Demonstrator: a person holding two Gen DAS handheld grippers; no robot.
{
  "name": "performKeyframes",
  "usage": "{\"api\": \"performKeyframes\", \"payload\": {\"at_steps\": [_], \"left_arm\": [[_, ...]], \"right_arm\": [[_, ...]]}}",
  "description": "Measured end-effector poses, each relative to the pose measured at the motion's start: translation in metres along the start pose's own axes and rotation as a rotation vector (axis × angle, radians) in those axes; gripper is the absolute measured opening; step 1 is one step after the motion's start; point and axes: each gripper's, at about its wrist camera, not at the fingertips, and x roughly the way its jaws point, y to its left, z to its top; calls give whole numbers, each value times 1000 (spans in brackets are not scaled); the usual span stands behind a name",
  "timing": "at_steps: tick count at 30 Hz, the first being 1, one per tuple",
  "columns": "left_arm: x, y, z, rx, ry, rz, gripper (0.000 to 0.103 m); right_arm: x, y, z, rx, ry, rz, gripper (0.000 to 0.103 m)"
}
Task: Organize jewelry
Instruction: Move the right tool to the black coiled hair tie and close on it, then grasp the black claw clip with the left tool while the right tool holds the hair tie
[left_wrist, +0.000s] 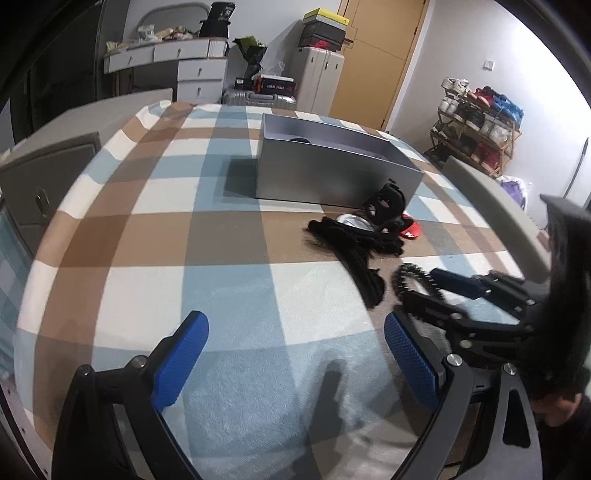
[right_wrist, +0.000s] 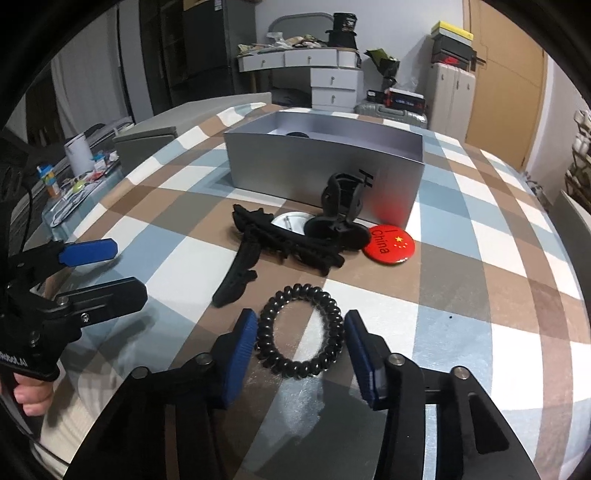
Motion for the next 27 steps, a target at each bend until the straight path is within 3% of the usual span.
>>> {"api": "performKeyframes", "payload": {"at_steps": [11,18,27], "left_arm": [[-5,-3,4,-2,-11,-3,94],[-4,-5,15,-29,-12,-46,94],[6,-41,56,109,-101,-117,94]], "right_arm": [[-14,-18,-2,97,-55,61,39],[-23,-37,-1,172,-86,88,39],[-36,-61,-2,235,-127,100,39]]}}
